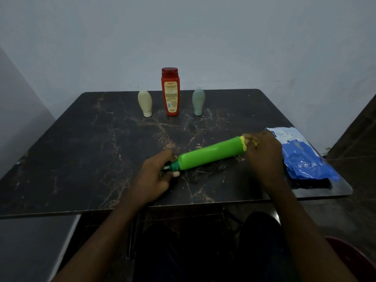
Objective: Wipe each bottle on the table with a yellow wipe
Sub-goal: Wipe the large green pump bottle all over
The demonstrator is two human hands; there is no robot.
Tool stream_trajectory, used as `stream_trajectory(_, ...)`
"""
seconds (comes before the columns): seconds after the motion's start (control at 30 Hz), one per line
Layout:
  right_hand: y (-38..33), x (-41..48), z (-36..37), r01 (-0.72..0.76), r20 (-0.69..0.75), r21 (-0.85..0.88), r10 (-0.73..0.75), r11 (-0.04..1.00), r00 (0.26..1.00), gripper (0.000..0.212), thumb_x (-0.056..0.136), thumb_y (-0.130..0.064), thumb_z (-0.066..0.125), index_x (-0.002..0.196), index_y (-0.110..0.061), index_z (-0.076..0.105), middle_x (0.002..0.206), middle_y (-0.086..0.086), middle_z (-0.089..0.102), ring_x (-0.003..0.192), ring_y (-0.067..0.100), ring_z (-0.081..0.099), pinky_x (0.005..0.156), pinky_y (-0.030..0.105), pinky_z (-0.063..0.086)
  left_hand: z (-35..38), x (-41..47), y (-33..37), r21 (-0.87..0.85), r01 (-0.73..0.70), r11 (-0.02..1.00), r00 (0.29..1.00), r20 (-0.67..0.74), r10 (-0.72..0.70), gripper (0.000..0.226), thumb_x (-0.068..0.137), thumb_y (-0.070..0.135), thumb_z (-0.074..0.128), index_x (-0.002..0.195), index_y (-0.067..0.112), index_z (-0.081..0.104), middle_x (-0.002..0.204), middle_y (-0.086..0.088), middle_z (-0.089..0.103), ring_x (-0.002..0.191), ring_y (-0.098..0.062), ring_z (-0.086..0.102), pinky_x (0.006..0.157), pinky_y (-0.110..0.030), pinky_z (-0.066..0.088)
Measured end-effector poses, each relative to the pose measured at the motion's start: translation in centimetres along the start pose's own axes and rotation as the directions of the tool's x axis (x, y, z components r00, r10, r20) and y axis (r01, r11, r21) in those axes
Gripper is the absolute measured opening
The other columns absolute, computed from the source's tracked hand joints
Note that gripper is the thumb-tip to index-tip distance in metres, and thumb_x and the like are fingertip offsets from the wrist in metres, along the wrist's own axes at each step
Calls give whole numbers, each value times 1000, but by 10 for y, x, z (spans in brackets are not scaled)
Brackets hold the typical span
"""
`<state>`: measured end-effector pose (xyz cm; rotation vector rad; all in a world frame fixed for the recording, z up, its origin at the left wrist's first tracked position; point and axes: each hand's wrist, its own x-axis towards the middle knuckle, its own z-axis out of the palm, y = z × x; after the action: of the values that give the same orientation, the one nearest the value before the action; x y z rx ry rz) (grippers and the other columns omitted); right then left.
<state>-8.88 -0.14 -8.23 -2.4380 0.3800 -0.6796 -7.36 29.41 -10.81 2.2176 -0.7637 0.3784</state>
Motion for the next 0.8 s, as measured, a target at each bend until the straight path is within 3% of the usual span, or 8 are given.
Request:
stream_trajectory(0.17, -33, -20, 9, -7, 43, 62, 5, 998, 999, 19, 92, -6, 55, 107, -8, 67, 111, 11, 55, 94, 26, 59, 78, 27, 39, 1, 0, -2, 6, -4, 1000, 1000, -4, 4, 34, 76, 1, 84, 93, 9, 56, 92, 4, 65, 82, -14, 61, 72, -30, 50)
stream_trajectory(0.3, -88, -52, 18, 215, 188, 2, -212, 977, 959, 36, 90, -7, 60, 126, -11, 64, 132, 6, 42, 100, 18, 56, 84, 22, 42, 0, 0, -2, 10, 0, 1000, 1000, -18, 0, 34, 76, 0, 84, 93, 9, 56, 92, 6, 65, 83, -13, 63, 72, -28, 50)
stream_trajectory(0.4, -107, -64, 22, 342, 241, 0, -332, 940, 912, 34, 84, -5, 65, 116, -13, 66, 132, 6, 39, 96, 21, 56, 77, 27, 41, 0, 0, -1, 8, -2, 1000, 1000, -19, 2, 33, 77, -1, 84, 91, 8, 56, 92, 5, 65, 85, -7, 62, 73, -17, 47)
stream_trajectory(0.47, -103, -63, 22, 375, 240, -1, -363, 927, 900, 35, 82, -5, 67, 115, -15, 67, 130, 4, 41, 92, 18, 55, 73, 26, 40, -1, 0, -2, 1, -7, 1000, 1000, -15, 7, 33, 78, 0, 83, 92, 10, 55, 92, 6, 64, 85, -7, 61, 72, -18, 47)
stream_trajectory(0.57, -74, -41, 16, 323, 201, -27, -311, 946, 929, 41, 80, -3, 69, 117, -19, 69, 124, 3, 47, 91, 14, 54, 76, 25, 46, 0, 0, -2, -12, -6, 1000, 1000, -17, 6, 33, 77, 2, 84, 94, 11, 58, 93, 9, 65, 84, -10, 63, 73, -25, 49)
stream_trajectory(0.67, -28, -6, 9, 229, 123, -37, -223, 973, 967, 29, 84, -4, 66, 109, -19, 74, 107, 8, 52, 91, 25, 58, 78, 33, 49, 0, 1, -3, -50, 15, 999, 999, -31, -16, 34, 77, 2, 85, 96, 14, 60, 95, 15, 66, 86, -4, 63, 74, -18, 47)
stream_trajectory(0.8, 4, 17, 6, 104, 62, 82, -110, 991, 992, 22, 93, -9, 62, 106, -18, 77, 106, 9, 55, 92, 17, 53, 80, 22, 32, -1, 2, -2, -192, 86, 978, 993, -62, -99, 37, 74, 6, 88, 99, 23, 65, 97, 13, 69, 90, -8, 67, 78, -18, 51)
